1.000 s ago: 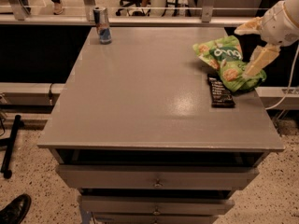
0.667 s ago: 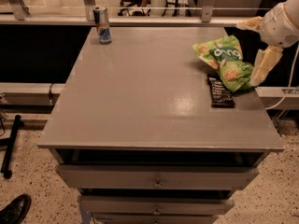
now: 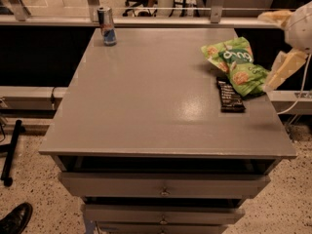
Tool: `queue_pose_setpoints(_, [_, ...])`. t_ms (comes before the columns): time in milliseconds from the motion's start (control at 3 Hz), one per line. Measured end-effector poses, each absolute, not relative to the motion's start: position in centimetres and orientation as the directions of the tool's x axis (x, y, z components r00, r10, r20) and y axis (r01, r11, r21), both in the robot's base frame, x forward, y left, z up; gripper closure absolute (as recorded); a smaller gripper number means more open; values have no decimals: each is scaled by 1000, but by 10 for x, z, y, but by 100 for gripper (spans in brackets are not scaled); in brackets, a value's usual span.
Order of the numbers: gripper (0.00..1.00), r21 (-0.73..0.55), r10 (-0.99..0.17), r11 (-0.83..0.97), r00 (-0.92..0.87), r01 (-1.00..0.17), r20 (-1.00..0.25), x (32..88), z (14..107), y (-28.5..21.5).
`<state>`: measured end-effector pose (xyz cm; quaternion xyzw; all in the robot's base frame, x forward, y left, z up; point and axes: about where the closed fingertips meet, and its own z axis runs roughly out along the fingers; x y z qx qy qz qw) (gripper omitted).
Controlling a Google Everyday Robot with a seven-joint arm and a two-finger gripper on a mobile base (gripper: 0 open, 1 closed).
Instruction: Move green rice chip bag near rxbar chocolate
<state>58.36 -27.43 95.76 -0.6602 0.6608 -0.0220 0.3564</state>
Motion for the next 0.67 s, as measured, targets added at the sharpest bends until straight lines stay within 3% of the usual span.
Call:
queue_pose_setpoints(333, [0,-632,-823,182,235,-753,-517,521,1033,-220])
queue_pose_setpoints(667, [0,-638,-781,242,243,-731,-575,502,1043,-196])
